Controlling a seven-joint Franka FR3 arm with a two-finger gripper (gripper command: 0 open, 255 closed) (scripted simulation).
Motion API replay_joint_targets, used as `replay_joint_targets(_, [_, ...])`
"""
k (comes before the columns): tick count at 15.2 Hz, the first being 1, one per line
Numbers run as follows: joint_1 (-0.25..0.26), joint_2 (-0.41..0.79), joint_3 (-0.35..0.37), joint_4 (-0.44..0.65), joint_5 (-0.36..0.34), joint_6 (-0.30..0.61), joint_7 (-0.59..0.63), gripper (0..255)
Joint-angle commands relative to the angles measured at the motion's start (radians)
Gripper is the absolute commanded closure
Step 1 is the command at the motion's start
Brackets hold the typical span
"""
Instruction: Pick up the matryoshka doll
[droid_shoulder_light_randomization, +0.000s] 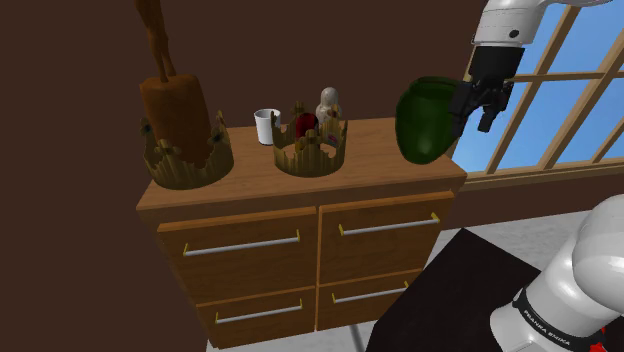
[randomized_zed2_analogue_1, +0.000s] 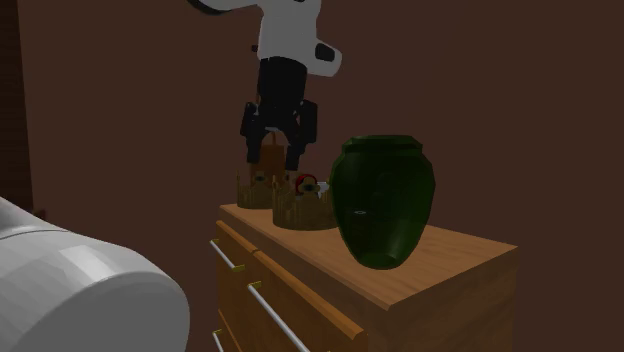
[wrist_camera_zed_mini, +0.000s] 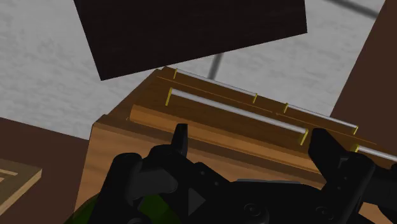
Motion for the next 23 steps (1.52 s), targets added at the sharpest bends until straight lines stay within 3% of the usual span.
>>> replay_joint_targets(1, [0.000,0.000,0.000,0.000,0.000,0.000,0.000,0])
replay_joint_targets(12, [0.039,0.370,0.054,0.218,0.112,0.204,0.102,0])
replay_joint_targets(23, [0.064,0.758,0.082,0.585,0.181,0.284,0.190,0])
